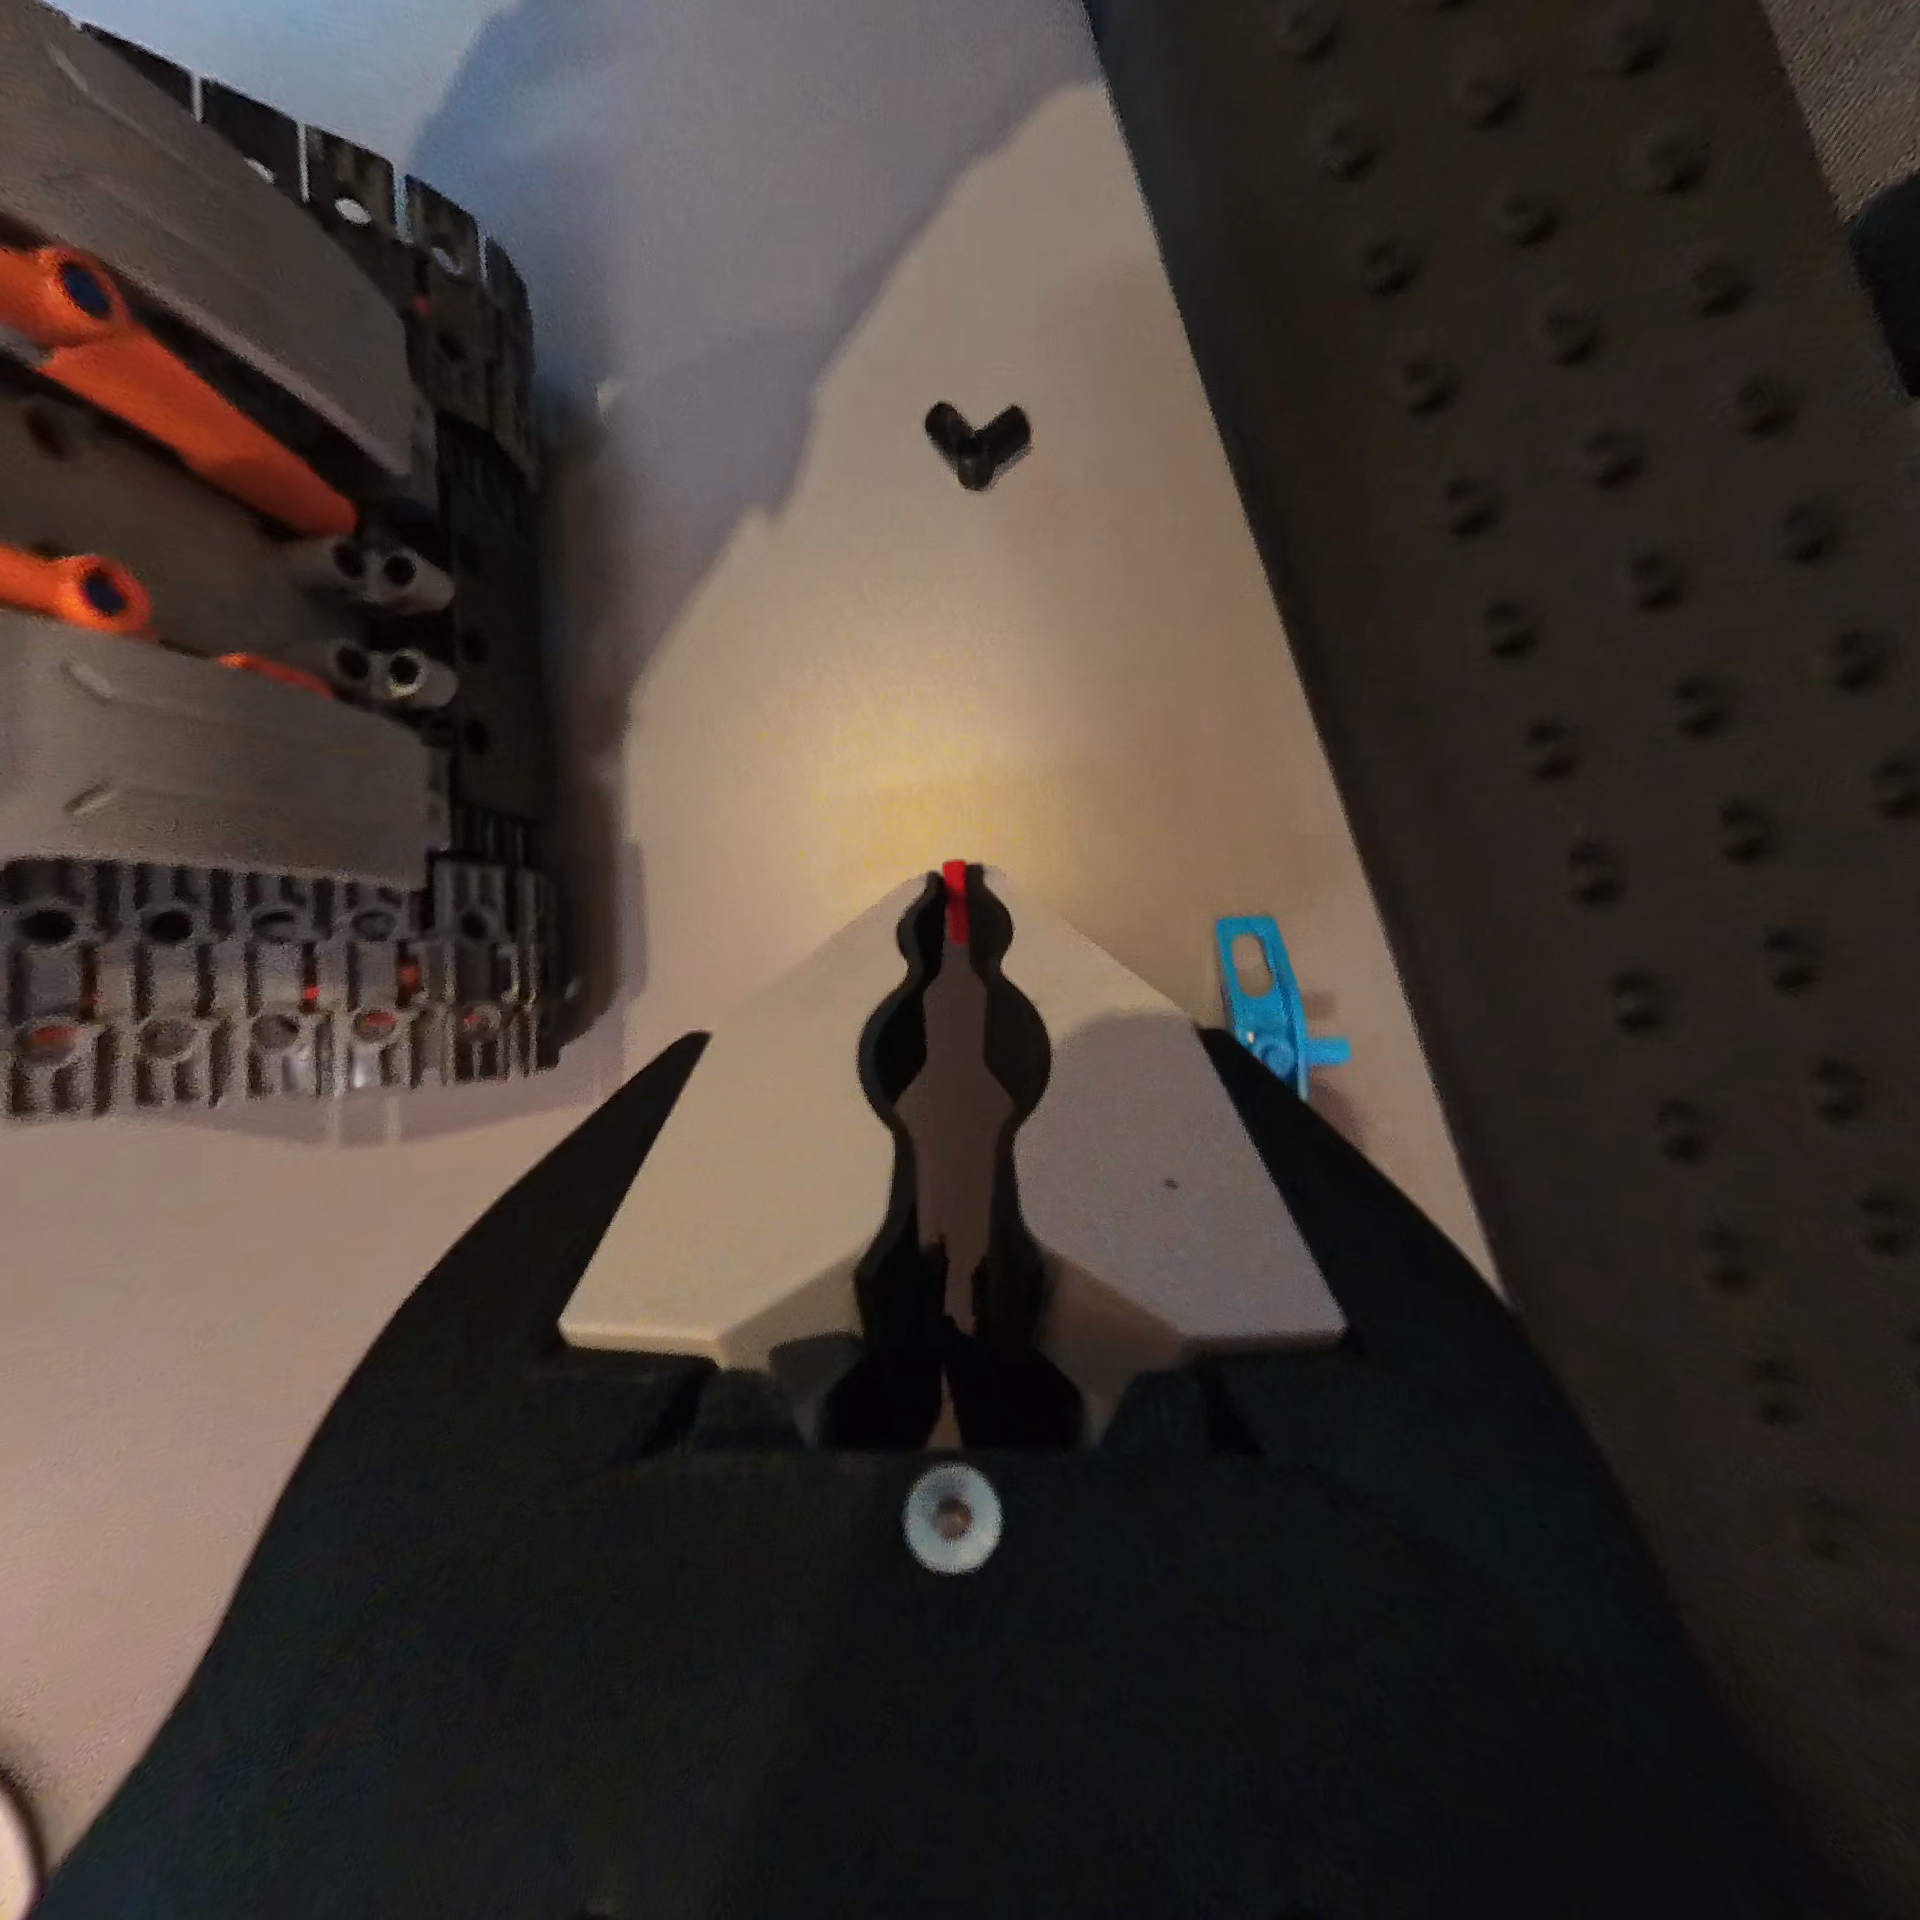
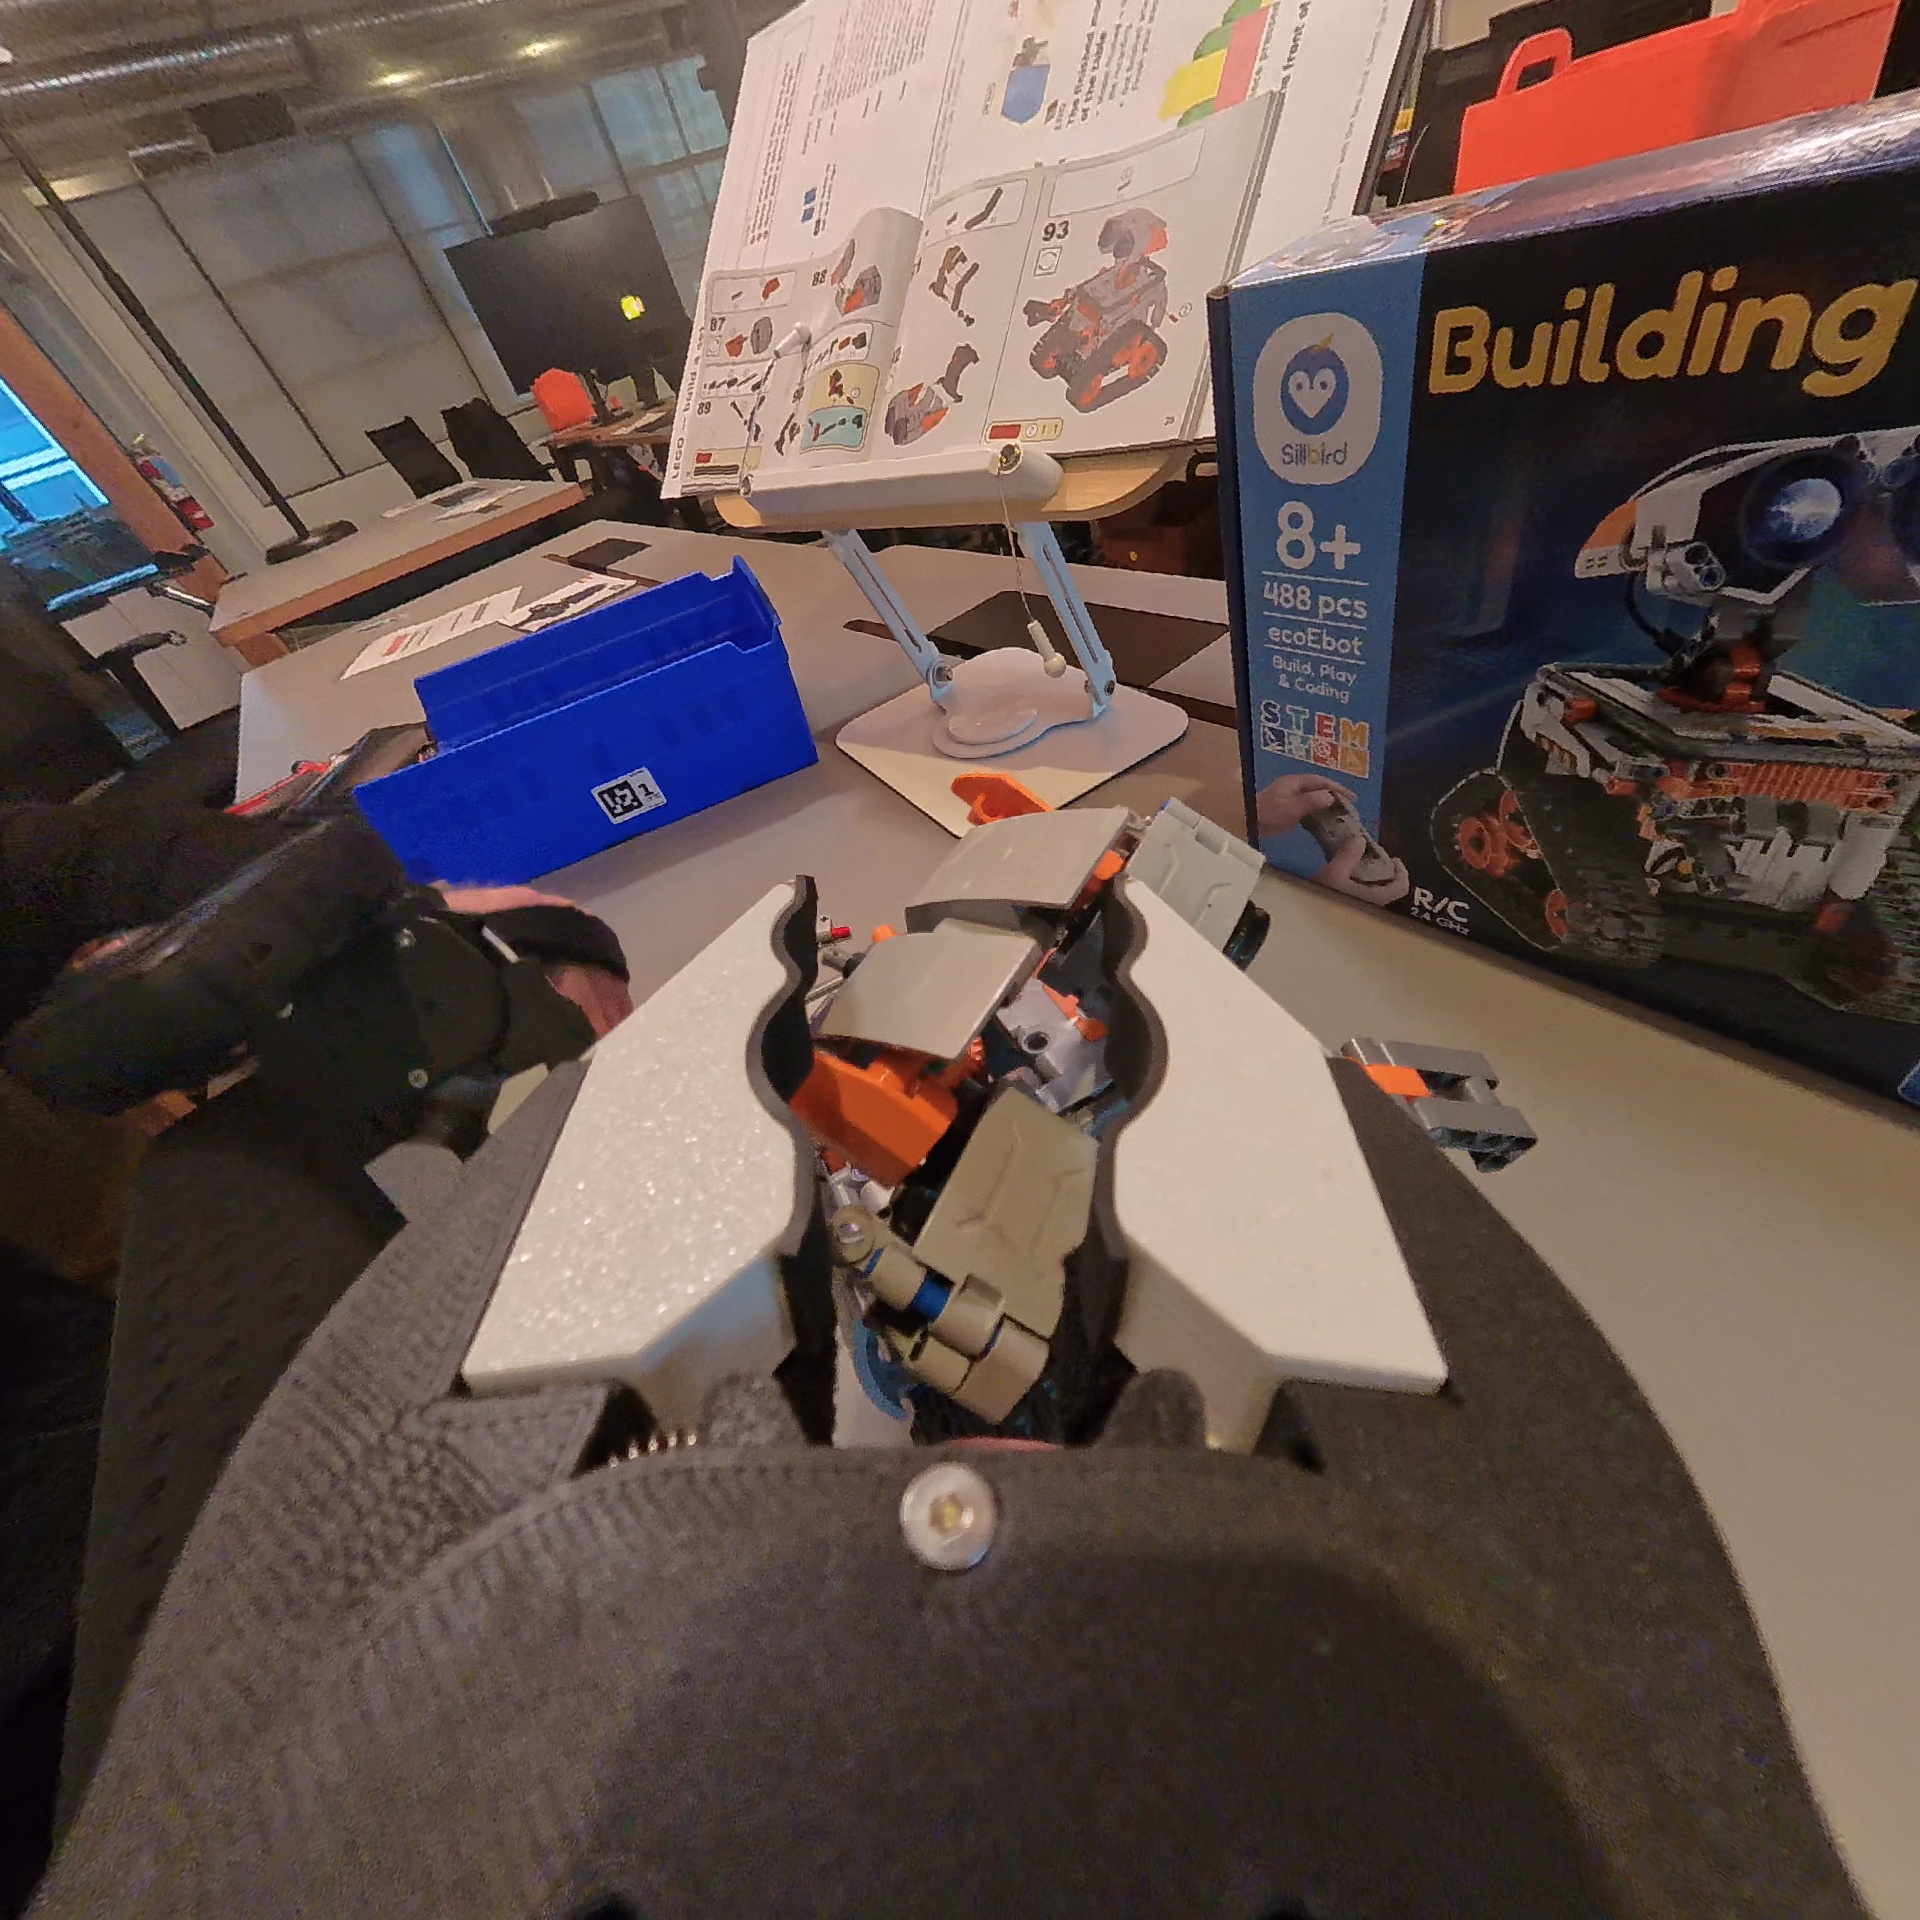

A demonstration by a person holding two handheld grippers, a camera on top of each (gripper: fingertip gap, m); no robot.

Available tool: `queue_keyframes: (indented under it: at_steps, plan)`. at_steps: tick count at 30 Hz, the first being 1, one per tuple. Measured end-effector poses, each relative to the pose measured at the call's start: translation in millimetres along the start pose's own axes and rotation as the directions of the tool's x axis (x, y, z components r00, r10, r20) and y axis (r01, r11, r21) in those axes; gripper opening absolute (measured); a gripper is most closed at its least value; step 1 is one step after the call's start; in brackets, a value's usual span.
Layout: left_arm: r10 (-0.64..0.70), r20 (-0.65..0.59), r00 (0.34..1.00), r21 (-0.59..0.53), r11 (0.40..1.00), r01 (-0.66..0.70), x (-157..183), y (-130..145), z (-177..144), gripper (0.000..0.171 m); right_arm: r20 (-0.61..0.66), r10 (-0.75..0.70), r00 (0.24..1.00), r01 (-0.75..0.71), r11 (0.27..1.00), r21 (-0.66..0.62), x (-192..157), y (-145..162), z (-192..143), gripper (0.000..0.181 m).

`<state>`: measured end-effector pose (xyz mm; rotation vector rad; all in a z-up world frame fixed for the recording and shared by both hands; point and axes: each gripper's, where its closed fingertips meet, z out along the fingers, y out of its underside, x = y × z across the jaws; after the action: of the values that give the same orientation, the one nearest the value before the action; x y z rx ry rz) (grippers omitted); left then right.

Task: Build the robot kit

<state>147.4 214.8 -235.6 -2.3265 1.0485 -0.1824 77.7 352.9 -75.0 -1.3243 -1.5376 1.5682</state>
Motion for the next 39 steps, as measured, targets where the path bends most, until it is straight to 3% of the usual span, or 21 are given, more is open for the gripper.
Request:
queue_keyframes:
  at_steps: [6,10,15,21,25,31,34,39]
  plan:
    - [-0.054,-0.007,0.999,0.033,0.998,0.054,-1.4,-2.2,11.8,0.002,0.003,-0.006,1.0,0.006,1.0,-0.005,-0.2,0.3,0.5,0.054]
    - [-0.064,-0.018,0.998,0.065,0.996,0.065,-2.0,2.5,2.3,0.022,0.005,-0.005,1.0,0.005,1.0,-0.002,-0.8,0.1,2.2,0.055]
    - [-0.114,0.066,0.991,0.166,0.981,0.101,-33.8,-7.7,-45.7,0.028,0.005,-0.01,1.0,0.01,1.0,-0.001,-2.2,0.0,3.6,0.056]
    - [-0.163,0.263,0.951,0.336,0.939,0.068,-96.9,-56.1,-103.9,0.037,-0.004,-0.008,1.0,0.008,1.0,-0.008,-2.5,-0.7,4.5,0.056]
    - [-0.181,0.36,0.915,0.332,0.942,0.055,-130.6,-71.0,-97.1,0.045,-0.033,0.0,0.999,-0.001,1.0,-0.025,-0.7,-0.9,5.6,0.055]
    - [-0.226,0.279,0.934,0.367,0.923,0.113,-139.6,-83.7,-72.0,0.044,-0.069,-0.023,0.997,0.018,0.997,-0.074,0.9,-0.1,8.1,0.055]
    - [-0.22,0.256,0.941,0.368,0.923,0.115,-139.2,-86.9,-66.0,0.028,-0.068,-0.025,0.997,0.019,0.996,-0.082,1.5,-0.4,9.1,0.055]
    - [-0.25,0.216,0.944,0.398,0.905,0.149,-139.7,-86.3,-64.6,0.027,-0.053,-0.014,0.998,0.009,0.997,-0.079,0.6,-0.9,8.9,0.055]
